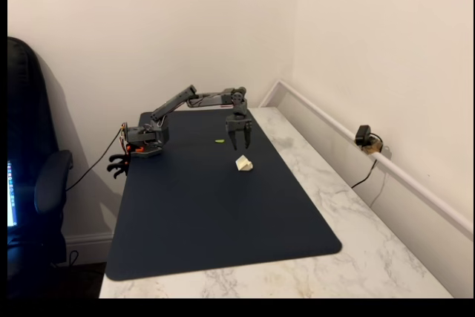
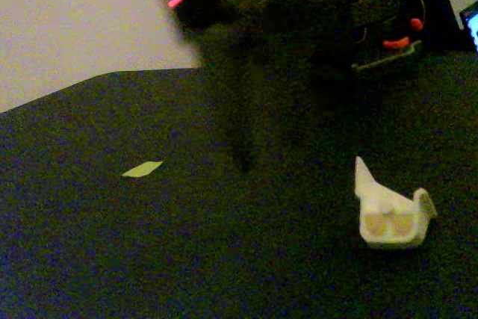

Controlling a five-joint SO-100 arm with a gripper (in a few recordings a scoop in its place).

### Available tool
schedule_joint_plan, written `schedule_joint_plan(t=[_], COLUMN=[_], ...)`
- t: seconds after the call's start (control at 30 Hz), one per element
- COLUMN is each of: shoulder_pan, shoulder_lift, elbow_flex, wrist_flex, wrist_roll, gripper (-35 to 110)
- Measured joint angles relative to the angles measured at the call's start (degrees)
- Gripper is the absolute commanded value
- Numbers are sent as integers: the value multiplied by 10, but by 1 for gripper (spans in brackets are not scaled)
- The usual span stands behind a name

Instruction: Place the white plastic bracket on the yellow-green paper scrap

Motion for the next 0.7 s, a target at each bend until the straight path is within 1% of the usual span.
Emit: schedule_joint_plan(t=[0.03,0.1,0.13,0.4,0.7], shoulder_pan=[-10,-26,-32,-69,-102], shoulder_lift=[1,4,9,28,-14], elbow_flex=[0,4,10,23,-40], wrist_flex=[0,0,0,0,0], wrist_roll=[-4,-13,-11,11,47], gripper=[21,38,42,45,46])
